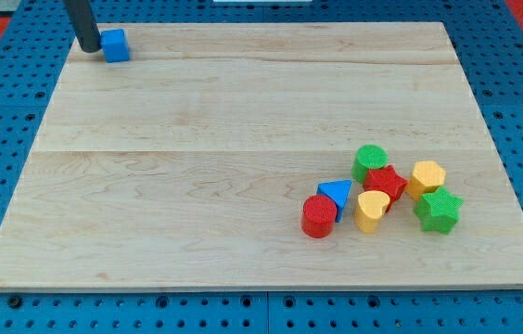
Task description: Push red circle to the center
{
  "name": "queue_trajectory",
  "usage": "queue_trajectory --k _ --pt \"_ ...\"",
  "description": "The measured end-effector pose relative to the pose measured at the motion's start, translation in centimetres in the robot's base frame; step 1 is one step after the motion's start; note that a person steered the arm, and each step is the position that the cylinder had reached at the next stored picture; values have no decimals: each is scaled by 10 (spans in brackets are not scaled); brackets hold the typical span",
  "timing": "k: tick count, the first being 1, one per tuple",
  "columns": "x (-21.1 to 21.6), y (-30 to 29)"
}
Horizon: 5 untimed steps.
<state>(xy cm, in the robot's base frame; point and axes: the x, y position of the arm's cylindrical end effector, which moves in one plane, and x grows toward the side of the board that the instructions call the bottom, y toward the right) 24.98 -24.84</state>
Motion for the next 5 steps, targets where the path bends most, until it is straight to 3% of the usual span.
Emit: queue_trajectory --k 2,3,5 --pt "-28 -3" --pt "-15 -8" --pt "79 -4"
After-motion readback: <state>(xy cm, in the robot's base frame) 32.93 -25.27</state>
